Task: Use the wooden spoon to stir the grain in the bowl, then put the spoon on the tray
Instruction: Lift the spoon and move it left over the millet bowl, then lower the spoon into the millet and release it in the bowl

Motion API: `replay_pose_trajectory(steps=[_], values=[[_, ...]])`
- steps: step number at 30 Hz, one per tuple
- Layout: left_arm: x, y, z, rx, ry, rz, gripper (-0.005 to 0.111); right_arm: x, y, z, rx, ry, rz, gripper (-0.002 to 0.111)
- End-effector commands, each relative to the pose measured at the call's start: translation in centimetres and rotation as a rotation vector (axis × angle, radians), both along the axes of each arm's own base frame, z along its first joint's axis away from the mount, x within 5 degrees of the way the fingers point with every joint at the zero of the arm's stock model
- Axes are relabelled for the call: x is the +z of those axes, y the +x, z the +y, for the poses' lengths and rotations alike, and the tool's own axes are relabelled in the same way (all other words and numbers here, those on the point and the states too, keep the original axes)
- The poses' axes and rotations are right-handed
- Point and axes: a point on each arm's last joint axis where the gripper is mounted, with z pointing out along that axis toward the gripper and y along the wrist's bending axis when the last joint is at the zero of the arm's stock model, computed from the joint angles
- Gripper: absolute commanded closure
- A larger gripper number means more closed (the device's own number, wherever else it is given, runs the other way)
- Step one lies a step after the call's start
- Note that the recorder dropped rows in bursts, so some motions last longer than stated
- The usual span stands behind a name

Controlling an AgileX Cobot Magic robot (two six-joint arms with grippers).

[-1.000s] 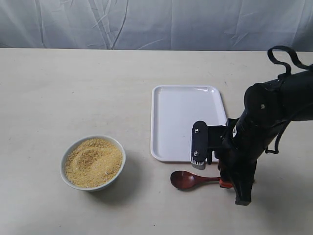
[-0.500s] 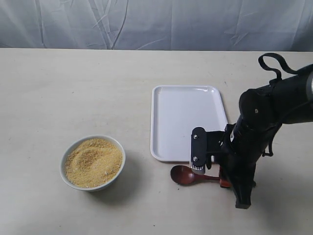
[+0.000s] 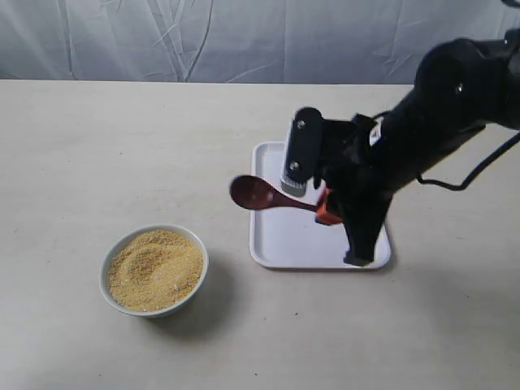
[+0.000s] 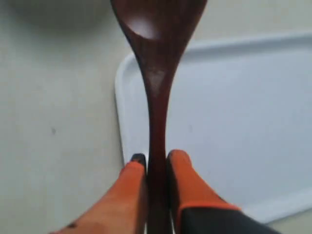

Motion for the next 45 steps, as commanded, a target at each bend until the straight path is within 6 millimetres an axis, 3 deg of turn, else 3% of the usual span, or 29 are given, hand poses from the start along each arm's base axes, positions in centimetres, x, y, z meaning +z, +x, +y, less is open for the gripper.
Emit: replay_pose_trajectory(steps=[1,4,9,14,21,22,23,28,30,34,37,41,42,45], values=[[-0.1,0.0,0.0,0.002,-0.001,-0.005,0.107,3.1,-0.1,4.0,0.105,0.063,-0.077,0.108],[-0.1,0.0,0.0,0.002,-0.001,-0.005,0.107,2.7,0.1,6.4,0.241,-0.046,-0.141,0.108],[-0.1,0.0,0.0,0.002,-0.001,-0.005,0.107,-0.3,0.7,9.2,0.356,-0.275,-0.207,0.108],[-0.1,0.0,0.0,0.002,-0.001,-0.005,0.107,-2.2,0.7,12.0,0.390,-0.305,-0.211,0.108],[-0.1,0.0,0.0,0.002,-0.001,-0.005,0.107,-3.0,-0.6,14.2,0.473,-0.315,-0.253,0.107],[-0.1,0.0,0.0,0.002,-0.001,-0.005,0.107,-3.0,-0.6,14.4,0.483,-0.319,-0.267,0.105],[-0.1,0.0,0.0,0.002,-0.001,-0.005,0.107,-3.0,-0.4,14.6,0.486,-0.304,-0.294,0.095],[-0.1,0.0,0.0,0.002,-0.001,-0.005,0.107,-3.2,-0.3,15.3,0.409,-0.213,-0.296,0.064],[-0.1,0.0,0.0,0.002,-0.001,-0.005,0.107,-3.5,-0.3,15.3,0.403,-0.218,-0.289,0.058],[-0.1,0.0,0.0,0.002,-0.001,-0.005,0.107,-3.3,-0.3,15.3,0.350,-0.200,-0.271,0.056],[-0.1,0.0,0.0,0.002,-0.001,-0.005,0.107,-1.3,-0.6,14.9,0.222,-0.130,-0.257,0.056],[-0.1,0.0,0.0,0.002,-0.001,-0.005,0.107,1.7,-1.3,13.9,-0.007,-0.022,-0.186,0.056],[-0.1,0.0,0.0,0.002,-0.001,-0.005,0.107,2.4,-1.6,13.5,-0.143,0.017,-0.134,0.056],[-0.1,0.0,0.0,0.002,-0.001,-0.005,0.107,2.8,-1.9,12.8,-0.278,0.018,-0.070,0.057]])
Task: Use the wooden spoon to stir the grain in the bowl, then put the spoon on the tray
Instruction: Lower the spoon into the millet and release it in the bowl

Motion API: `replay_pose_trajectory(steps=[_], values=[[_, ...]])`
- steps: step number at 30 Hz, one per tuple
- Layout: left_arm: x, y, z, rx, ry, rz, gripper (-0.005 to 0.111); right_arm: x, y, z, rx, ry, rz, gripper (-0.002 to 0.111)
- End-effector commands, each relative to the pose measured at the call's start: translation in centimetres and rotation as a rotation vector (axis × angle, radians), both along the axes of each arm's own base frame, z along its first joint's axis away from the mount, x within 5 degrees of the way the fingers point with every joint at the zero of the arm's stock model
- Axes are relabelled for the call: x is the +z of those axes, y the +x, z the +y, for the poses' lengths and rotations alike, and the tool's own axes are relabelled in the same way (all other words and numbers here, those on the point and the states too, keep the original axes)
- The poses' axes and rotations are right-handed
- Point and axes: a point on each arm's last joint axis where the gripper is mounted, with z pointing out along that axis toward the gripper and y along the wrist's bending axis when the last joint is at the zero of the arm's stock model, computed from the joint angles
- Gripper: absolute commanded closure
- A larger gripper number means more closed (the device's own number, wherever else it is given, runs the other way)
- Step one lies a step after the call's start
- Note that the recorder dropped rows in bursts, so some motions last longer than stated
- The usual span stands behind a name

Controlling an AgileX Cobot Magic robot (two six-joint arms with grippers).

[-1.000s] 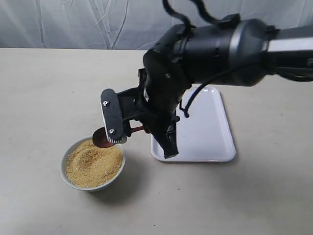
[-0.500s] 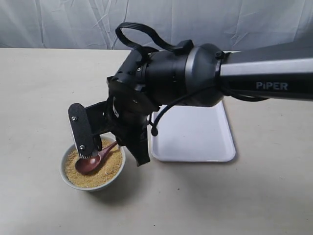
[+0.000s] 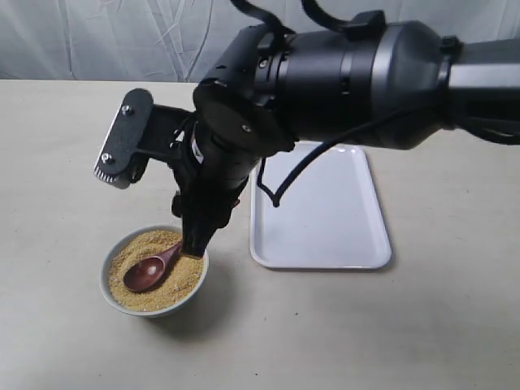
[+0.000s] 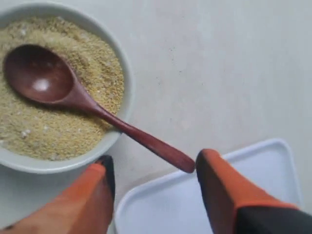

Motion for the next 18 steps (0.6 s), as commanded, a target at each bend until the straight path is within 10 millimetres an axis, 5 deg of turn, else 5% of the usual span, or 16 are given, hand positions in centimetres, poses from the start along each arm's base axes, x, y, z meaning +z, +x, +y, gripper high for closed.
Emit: replay_pose_trajectory(steps=[1,5,10,18], values=[[-0.1,0.0,0.0,0.002,-0.001,-0.005,0.107,1.0,-0.6,-0.9,-0.211,0.038,0.096,0.057],[-0.1,0.0,0.0,0.002,-0.001,-0.005,0.107,0.8,-1.2,-1.0,-0.307,0.066,0.201,0.070],[-0.1,0.0,0.0,0.002,-0.001,-0.005,0.107,-0.5,-2.2,-1.1,-0.326,0.159,0.273,0.106],[-0.1,0.0,0.0,0.002,-0.001,-0.005,0.107,-1.8,-4.1,-4.4,-0.425,0.518,0.248,0.108]])
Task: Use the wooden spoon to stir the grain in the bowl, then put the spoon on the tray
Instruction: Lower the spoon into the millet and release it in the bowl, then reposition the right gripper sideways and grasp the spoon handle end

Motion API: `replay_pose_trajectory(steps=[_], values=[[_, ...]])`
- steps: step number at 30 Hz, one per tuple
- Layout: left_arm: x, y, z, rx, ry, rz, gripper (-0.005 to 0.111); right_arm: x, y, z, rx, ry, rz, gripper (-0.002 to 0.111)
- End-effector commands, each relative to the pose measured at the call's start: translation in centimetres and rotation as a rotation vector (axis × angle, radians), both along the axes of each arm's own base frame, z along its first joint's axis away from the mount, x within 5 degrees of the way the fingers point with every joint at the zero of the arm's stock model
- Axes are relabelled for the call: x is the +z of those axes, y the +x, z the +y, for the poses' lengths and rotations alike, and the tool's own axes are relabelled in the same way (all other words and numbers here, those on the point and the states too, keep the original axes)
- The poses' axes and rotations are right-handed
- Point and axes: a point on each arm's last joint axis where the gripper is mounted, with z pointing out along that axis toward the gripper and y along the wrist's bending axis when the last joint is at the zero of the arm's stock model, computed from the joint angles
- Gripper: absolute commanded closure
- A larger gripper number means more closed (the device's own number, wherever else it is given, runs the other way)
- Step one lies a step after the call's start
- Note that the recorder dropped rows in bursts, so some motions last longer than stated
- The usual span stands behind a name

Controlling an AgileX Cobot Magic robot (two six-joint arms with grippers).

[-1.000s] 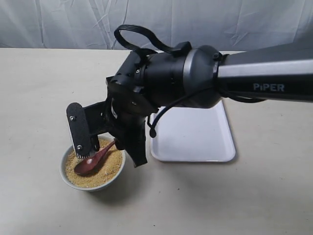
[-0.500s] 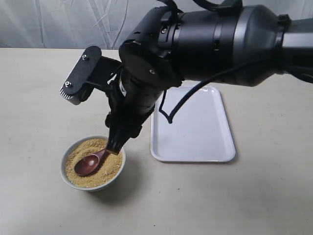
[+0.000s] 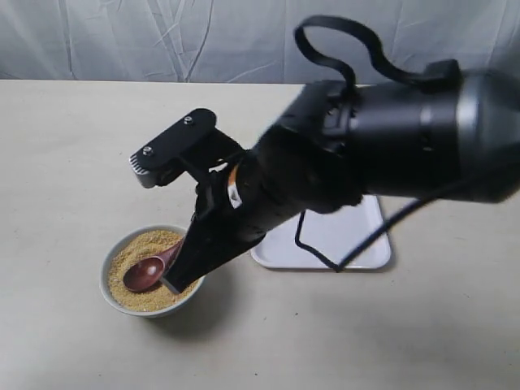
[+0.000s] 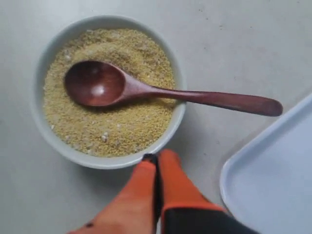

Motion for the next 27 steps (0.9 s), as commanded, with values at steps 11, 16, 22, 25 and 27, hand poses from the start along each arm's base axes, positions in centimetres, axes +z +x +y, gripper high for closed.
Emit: replay_pose_trajectory(steps=[11,16,22,25,27], values=[[-0.1,0.0,0.0,0.002,-0.001,-0.007,0.107,-3.6,0.0,-8.4,-0.653,0.568,0.080,0.108],[-0.1,0.0,0.0,0.002,-0.001,-0.007,0.107,-3.3,-0.5,-7.7,-0.594,0.631,0.148,0.109],[-0.1,0.0,0.0,0.002,-0.001,-0.007,0.107,-4.6,0.6,-7.2,-0.437,0.848,0.482,0.109],[-0.1,0.0,0.0,0.002,-0.001,-0.007,0.107,-5.7,1.8,-8.0,-0.456,0.953,0.562,0.109],[-0.1,0.0,0.0,0.002,-0.001,-0.007,0.107,-6.7,2.1,-8.3,-0.516,0.981,0.590,0.109]])
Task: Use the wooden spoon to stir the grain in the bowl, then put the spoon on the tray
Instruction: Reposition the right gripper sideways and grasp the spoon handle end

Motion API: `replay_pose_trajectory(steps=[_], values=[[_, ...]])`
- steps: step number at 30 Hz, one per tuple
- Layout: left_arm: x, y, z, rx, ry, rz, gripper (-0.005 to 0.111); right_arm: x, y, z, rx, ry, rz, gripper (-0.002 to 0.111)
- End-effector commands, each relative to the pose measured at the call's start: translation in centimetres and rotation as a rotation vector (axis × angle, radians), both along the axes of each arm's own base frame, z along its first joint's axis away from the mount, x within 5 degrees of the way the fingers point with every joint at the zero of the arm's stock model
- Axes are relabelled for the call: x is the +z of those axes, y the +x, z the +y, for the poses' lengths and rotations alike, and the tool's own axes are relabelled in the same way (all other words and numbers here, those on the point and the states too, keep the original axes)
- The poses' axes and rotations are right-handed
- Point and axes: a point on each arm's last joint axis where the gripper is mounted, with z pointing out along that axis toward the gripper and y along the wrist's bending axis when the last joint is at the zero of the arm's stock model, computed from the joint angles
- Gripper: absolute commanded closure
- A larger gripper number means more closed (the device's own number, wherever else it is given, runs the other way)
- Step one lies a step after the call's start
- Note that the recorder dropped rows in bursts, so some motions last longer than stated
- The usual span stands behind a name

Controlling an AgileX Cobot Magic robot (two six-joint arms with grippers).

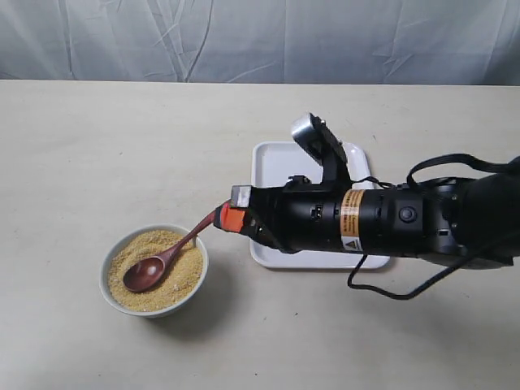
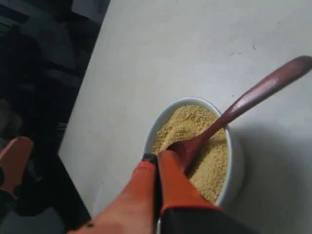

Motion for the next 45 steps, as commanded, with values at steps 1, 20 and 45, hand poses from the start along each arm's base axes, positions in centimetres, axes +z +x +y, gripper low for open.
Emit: replay_pose_trajectory(steps=[1,20,45], values=[[-0.1,0.0,0.0,0.002,-0.001,-0.007,0.107,-1.8,0.6,-0.9,-0.043,0.101,0.103,0.109],[-0.1,0.0,0.0,0.002,-0.001,-0.007,0.107,-6.1,1.1,-0.7,-0.353,0.203,0.158,0.065],[-0.1,0.0,0.0,0.002,-0.001,-0.007,0.107,-7.6,3.1,2.1,-0.403,0.147,0.203,0.100]])
